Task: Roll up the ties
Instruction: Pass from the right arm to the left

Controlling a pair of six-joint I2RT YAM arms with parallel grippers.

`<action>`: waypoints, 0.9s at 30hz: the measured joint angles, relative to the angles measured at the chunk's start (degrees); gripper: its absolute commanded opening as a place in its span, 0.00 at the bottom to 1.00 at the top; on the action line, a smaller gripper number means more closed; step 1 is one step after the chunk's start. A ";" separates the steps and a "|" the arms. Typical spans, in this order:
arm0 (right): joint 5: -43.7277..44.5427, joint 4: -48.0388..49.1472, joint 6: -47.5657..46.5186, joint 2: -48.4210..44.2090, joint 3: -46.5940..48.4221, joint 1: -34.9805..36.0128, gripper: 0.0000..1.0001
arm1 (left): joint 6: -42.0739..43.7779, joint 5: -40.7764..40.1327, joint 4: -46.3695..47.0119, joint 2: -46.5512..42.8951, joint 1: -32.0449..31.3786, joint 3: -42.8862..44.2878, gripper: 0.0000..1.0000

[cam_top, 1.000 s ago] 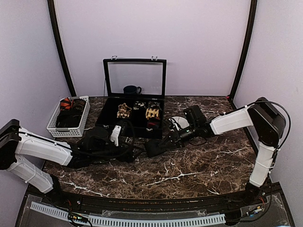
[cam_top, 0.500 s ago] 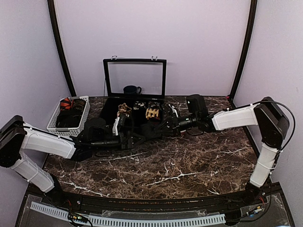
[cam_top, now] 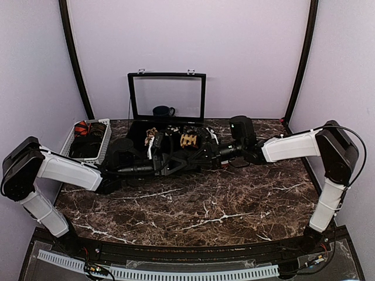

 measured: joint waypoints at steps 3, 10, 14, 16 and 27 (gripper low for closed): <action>-0.04 0.61 0.22 -0.20 0.00 0.02 0.00 | -0.81 0.50 1.05 0.48 0.31 0.00 0.45; -0.15 1.38 1.20 -0.31 0.00 0.02 0.00 | -1.51 1.51 2.91 1.27 0.59 0.02 0.14; -0.15 1.60 1.27 -0.39 0.00 0.02 0.05 | -1.53 1.49 3.15 1.27 0.59 0.02 0.00; -0.15 1.60 1.38 -0.39 0.00 0.02 0.14 | -1.53 1.46 3.15 1.27 0.59 0.02 0.00; 0.09 -0.90 -0.33 -0.48 0.98 0.09 0.67 | -0.59 -0.83 0.76 0.28 0.59 -0.02 0.00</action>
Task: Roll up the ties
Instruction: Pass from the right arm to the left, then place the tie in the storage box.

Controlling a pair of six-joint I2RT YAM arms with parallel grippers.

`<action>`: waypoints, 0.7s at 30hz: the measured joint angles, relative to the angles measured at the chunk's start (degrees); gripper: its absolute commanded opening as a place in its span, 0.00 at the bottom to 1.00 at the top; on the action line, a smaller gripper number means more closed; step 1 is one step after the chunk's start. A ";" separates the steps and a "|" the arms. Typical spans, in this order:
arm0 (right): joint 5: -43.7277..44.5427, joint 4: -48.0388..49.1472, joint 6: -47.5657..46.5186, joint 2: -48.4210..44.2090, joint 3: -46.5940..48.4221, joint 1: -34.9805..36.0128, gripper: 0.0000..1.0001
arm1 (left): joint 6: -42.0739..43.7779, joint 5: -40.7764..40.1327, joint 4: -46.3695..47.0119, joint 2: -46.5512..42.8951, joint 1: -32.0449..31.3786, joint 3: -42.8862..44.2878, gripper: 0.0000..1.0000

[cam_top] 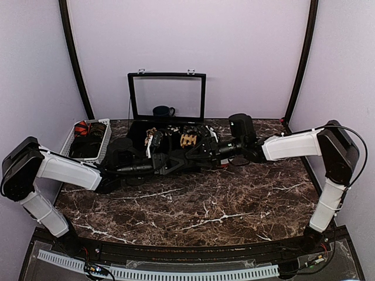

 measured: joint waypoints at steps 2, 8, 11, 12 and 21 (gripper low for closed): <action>0.17 -1.55 -1.25 -0.09 0.74 0.00 0.75 | 0.70 -0.39 -1.01 -0.81 0.00 0.00 0.00; 1.03 -6.88 -4.42 -1.07 2.95 -0.46 0.88 | 3.87 -1.03 -6.60 -2.69 0.00 0.74 0.00; 1.73 -10.69 -6.47 -1.84 5.18 -0.79 0.98 | 5.66 -1.31 -10.16 -3.74 0.28 2.14 0.00; 2.14 -11.89 -7.23 -2.25 5.75 -1.03 0.99 | 6.10 -1.38 -11.17 -4.24 0.33 2.51 0.00; 8.41 -25.44 -15.28 -6.91 10.25 -4.94 0.98 | 12.22 -3.85 -27.96 -10.69 7.04 9.60 0.00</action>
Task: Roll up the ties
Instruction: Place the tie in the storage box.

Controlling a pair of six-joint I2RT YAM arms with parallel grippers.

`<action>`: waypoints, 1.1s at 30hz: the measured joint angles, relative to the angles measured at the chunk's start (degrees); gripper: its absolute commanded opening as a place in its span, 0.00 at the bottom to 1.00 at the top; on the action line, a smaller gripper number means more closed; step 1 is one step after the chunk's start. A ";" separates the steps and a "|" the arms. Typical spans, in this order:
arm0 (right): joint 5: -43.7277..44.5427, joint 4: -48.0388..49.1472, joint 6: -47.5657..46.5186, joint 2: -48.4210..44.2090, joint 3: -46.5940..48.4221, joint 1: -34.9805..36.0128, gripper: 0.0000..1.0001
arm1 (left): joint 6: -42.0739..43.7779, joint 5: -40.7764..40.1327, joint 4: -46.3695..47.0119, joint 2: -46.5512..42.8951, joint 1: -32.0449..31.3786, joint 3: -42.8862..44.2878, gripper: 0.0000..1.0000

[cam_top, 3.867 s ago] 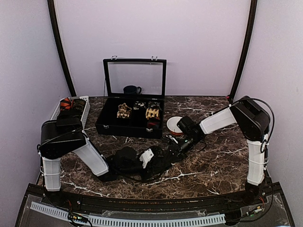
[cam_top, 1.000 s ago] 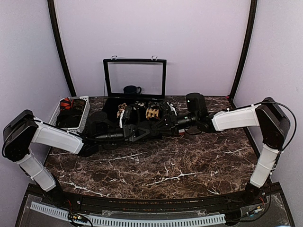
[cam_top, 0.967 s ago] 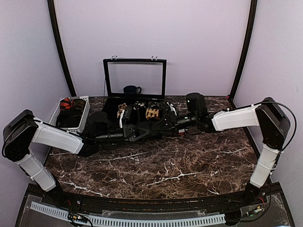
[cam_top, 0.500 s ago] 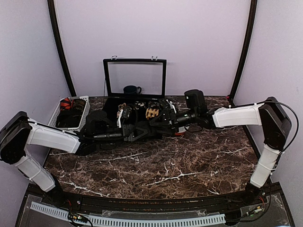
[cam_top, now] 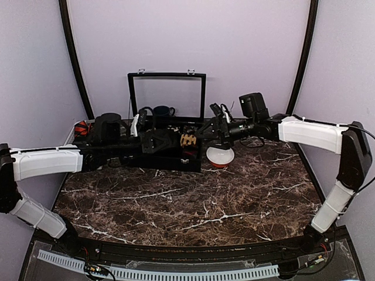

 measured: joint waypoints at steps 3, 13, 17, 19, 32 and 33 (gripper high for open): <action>3.76 -5.81 -3.23 -1.40 2.34 -1.22 0.98 | 2.84 -1.79 -8.13 -0.46 3.96 5.18 0.00; 10.38 -11.54 -3.91 -7.61 1.57 -7.61 0.98 | 4.94 -13.53 -29.18 2.05 9.86 20.85 0.00; 9.44 -9.81 -1.36 -9.42 -2.43 -10.91 0.98 | 7.65 -18.23 -37.48 9.27 9.90 29.97 0.00; 8.92 -9.40 -0.68 -9.70 -3.80 -12.09 0.98 | 12.39 -19.80 -41.29 13.27 10.27 34.60 0.00; 6.56 -8.31 0.90 -11.13 -8.59 -13.86 0.98 | 59.25 -10.19 -53.48 31.58 11.19 53.33 0.02; 6.36 -8.15 0.98 -11.13 -8.83 -13.90 0.98 | 62.42 -9.66 -54.60 33.29 11.17 55.65 0.01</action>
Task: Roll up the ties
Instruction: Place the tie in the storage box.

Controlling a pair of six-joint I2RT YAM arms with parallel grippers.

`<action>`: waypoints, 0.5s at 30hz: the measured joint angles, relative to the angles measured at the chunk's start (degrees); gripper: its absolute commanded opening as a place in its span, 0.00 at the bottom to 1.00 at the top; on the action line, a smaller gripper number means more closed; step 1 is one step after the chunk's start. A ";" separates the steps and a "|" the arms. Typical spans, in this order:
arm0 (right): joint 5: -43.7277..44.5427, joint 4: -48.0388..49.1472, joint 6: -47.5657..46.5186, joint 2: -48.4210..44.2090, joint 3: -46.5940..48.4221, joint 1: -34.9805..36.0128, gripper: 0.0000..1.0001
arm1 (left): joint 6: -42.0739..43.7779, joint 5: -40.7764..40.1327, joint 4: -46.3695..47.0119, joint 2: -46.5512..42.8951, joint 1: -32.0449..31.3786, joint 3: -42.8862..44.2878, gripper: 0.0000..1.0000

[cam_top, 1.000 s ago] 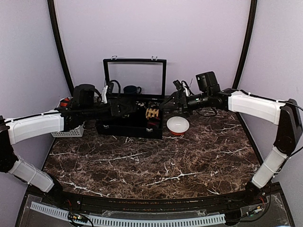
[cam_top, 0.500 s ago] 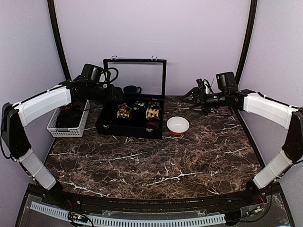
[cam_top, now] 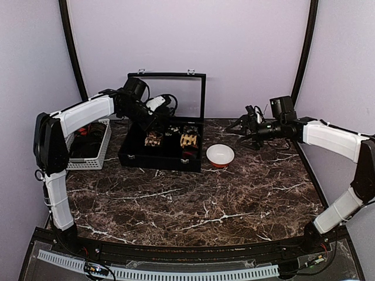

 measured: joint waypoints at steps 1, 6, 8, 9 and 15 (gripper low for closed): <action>-0.22 0.17 0.04 -0.02 -0.24 -0.02 0.98 | 2.64 0.61 -0.74 1.42 0.00 1.86 0.00; -1.11 1.05 0.79 -0.15 -2.19 -0.39 0.98 | 13.25 2.47 -3.19 5.20 -0.26 5.60 0.00; -1.40 1.33 1.31 -0.17 -2.91 -0.52 0.98 | 15.96 1.86 -3.56 5.95 -0.61 5.97 0.00; -1.60 1.44 1.49 -0.17 -3.19 -0.57 0.98 | 17.22 1.16 -3.67 6.58 -0.94 6.38 0.00; -2.56 2.25 2.34 -0.17 -3.39 -0.61 0.98 | 22.49 -5.14 -3.26 11.58 -3.32 7.69 0.00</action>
